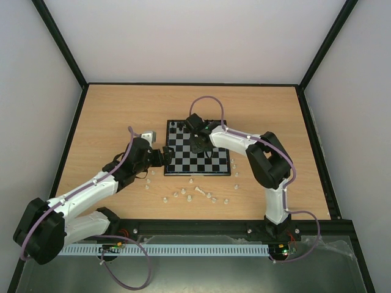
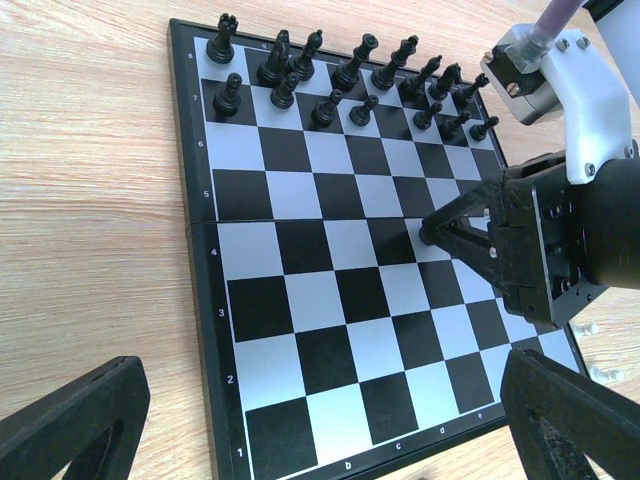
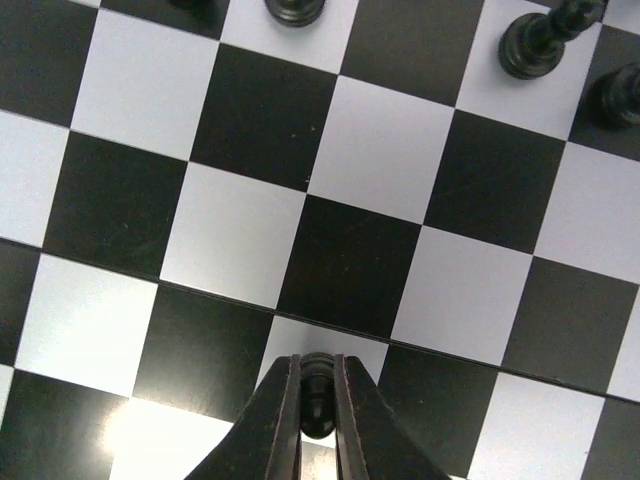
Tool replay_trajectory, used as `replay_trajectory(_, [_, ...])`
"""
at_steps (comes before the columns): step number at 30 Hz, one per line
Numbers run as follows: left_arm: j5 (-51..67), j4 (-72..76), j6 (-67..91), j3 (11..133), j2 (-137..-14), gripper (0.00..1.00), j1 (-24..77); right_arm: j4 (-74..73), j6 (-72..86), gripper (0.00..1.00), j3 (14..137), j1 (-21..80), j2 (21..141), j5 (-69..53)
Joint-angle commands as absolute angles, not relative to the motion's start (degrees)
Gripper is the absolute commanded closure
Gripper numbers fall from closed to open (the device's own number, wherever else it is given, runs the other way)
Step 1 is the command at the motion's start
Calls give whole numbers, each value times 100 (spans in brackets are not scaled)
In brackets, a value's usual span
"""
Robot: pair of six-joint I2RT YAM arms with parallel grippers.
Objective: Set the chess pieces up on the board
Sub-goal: Pick up the chess piece from the chessboard.
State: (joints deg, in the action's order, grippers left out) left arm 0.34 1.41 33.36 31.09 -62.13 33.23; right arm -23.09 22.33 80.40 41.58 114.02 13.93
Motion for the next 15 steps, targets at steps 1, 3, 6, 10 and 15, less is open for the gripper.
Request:
replay_trajectory(1, [-35, 160, 3243, 3252, -6102, 1, 3357, -2499, 2215, 95, 8231, 4131, 11549, 1407])
replay_trajectory(3, [-35, 159, 3235, 3246, -6087, 1, 3357, -2557, 2214, 98, 8290, 4121, 11541, 1433])
replay_trajectory(6, [-26, 163, 3233, 3244, -6074, 1, 3357, -2703, 2221, 98, 8439, 4089, 11523, 1504])
replay_trajectory(10, [-51, 148, 3215, 3242, -6086, 1, 3351, -2896, 2258, 98, 8834, 3965, 11562, 1471])
replay_trajectory(15, [-44, 134, 3212, 3235, -6066, 1, 3353, -3142, 2242, 98, 9540, 3816, 11871, 1375])
